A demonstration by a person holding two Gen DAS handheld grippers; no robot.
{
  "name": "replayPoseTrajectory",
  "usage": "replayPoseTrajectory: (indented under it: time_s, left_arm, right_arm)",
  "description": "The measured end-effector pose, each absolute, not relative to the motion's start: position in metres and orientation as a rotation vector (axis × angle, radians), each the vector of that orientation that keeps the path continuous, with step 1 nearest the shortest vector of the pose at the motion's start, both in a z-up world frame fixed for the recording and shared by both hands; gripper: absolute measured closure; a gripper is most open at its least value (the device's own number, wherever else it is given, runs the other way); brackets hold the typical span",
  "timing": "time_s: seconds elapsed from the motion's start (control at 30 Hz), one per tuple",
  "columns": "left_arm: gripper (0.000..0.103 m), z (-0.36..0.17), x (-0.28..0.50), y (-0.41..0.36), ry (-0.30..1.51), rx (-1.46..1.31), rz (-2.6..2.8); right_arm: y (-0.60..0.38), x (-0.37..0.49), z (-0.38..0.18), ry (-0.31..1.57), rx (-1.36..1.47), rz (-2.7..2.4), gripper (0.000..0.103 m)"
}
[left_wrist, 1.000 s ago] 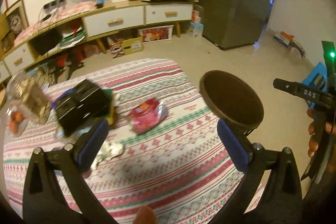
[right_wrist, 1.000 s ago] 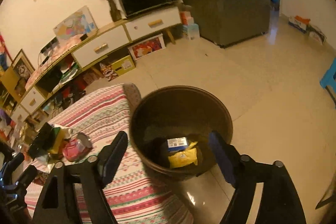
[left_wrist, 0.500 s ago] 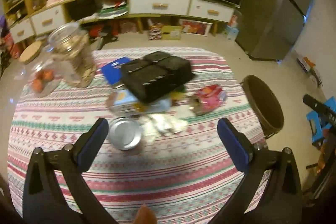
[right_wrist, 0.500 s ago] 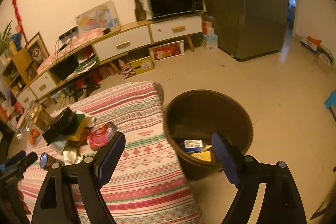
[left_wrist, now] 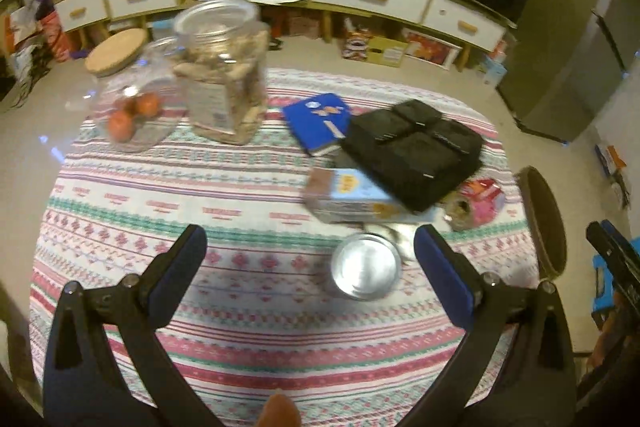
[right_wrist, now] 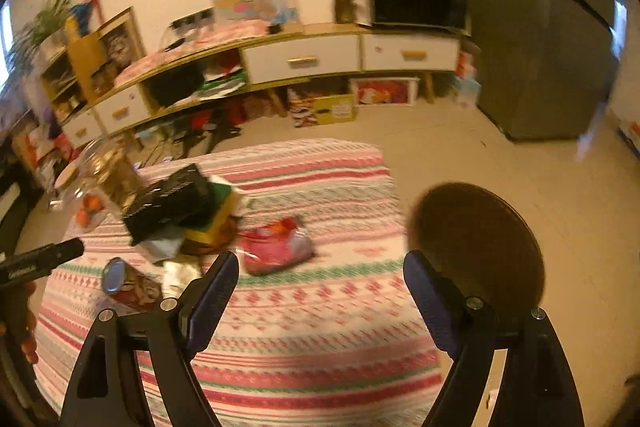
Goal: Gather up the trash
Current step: 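Grasp the black plastic tray with right tool while left tool returns to the table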
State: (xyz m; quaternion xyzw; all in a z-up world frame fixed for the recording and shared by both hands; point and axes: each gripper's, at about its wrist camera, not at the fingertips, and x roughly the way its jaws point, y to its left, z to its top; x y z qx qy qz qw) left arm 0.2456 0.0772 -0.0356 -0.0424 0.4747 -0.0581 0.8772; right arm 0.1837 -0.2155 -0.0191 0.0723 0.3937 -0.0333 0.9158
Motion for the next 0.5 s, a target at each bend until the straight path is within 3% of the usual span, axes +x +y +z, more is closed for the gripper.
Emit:
replayPoseTrajectory:
  time_s: [0.5]
  left_arm:
    - [0.000,-0.043,0.259,0.108,1.009,-0.115,-0.062]
  right_arm:
    - [-0.144,0.293,-0.056,0.988,0.435,0.127,0.019]
